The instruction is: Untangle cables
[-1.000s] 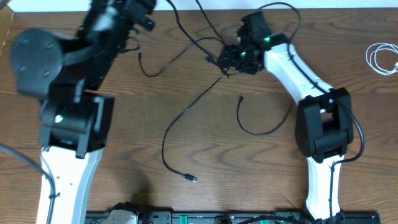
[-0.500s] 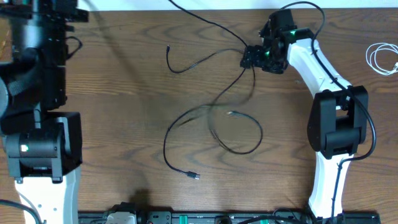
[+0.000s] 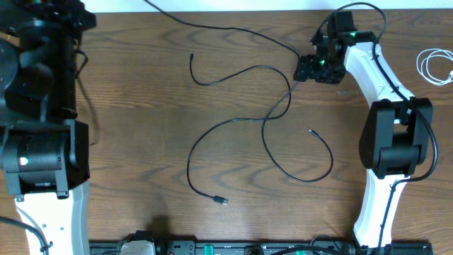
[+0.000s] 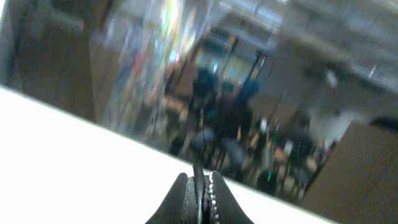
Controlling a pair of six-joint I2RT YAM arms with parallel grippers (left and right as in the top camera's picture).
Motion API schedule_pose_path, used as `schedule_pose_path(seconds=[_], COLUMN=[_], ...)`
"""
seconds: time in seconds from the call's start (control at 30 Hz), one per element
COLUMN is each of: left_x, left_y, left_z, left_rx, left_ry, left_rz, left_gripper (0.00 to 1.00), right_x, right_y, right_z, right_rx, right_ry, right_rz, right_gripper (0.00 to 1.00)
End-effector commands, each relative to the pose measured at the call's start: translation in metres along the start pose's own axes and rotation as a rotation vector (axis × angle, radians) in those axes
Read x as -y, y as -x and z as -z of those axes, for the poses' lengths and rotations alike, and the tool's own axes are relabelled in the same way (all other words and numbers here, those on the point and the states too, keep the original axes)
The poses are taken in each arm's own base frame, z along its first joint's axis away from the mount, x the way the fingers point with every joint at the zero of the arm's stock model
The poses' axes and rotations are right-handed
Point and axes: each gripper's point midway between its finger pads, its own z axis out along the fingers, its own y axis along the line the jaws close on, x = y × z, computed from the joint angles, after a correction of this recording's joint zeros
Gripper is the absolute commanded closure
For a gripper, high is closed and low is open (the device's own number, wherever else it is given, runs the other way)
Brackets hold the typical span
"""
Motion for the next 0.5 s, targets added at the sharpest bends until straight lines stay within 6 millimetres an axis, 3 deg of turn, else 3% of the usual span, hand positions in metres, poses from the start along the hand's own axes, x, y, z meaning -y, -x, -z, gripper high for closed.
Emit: schedule_pose_path(seconds=[0.0,0.13,0.3,0.37,0.47], left_x=[0.009,0.014,0.003,-0.004,-0.02], left_y=[-0.025,-0.057,-0.097,-0.111,-0.132], left_z=[-0.002,-0.001,0.003,0.004,0.006], left_rx=[-0.116,-0.253,-0.416,-0.466,-0.54], left_ry=[-0.067,-0.125,-0.092,-0.065,-0.006], left_rz=[-0.014,-0.001,0.019,0.023,-0.019], left_gripper=[0.93,0.93,0.93,0.93,0.93], right_x=[-0.035,-0.047,-0.105,-0.116,-0.083], right_y=[-0.002,-0.003,-0.013,-0.015,-0.003], right_z=[0.001,0.008,0.029,0.034,0.031], right_rx=[-0.001,0.008,0.027,0.036,0.061], right_ry=[0.17,0.205,0.378,0.341,0.051], right_rz=[0.164,0.205,0.371,0.406,0.225], right_gripper=[0.3,0.31,0.36,0.36,0.28])
